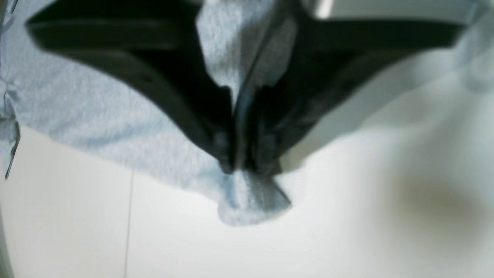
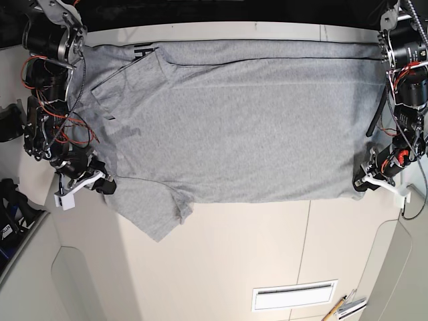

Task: Fold the T-shirt properly
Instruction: 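Grasp the hem corners with both grippers and fold them over the shirt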

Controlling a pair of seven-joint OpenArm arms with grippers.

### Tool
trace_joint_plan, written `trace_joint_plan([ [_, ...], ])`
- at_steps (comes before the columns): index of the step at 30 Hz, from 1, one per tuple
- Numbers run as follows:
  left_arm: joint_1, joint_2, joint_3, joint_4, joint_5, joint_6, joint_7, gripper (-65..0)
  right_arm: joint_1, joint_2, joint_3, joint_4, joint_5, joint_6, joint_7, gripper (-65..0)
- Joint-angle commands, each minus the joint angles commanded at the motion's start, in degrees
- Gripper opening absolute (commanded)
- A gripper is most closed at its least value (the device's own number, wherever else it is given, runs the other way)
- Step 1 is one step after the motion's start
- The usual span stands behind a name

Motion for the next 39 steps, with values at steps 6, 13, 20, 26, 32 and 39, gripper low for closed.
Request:
trace_joint_plan([
  [6,-0.6,-0.2,0.0,1.8,-0.2,0.0,2.9,-65.0,0.0,0.0,0.0,2.5,3.5,0.37,-4.4,-65.0],
  [13,0.6,-3.0,0.0,11.7,-7.6,0.0,15.8,-65.0,-1.1,2.8,0.0,11.9,8.9,0.55,-13.5,-65.0],
  [20,6.8,-10.1,0.0,18.8,-15.2,0.0,20.9,-65.0,-9.9,8.5,0.1,21.8,15.8,0.98,-16.4,-65.0],
  [26,13.3,-11.1,0.0,26.3,-18.5,0.0,24.9,-65.0,-17.7,10.7,0.3,31.0,17.6,0.96,-17.0,-65.0],
  [32,22.4,-14.1,-0.2,34.0,-18.9,0.0,25.0,-65.0,-24.7,10.8,2.5,36.4,17.6,0.98,-17.0,-65.0],
  [39,27.9,-14.5,-0.2,37.2,-18.9,0.0,25.6,-65.0,-30.3,10.8,6.5,36.6,18.2,0.94,-17.3,-65.0],
])
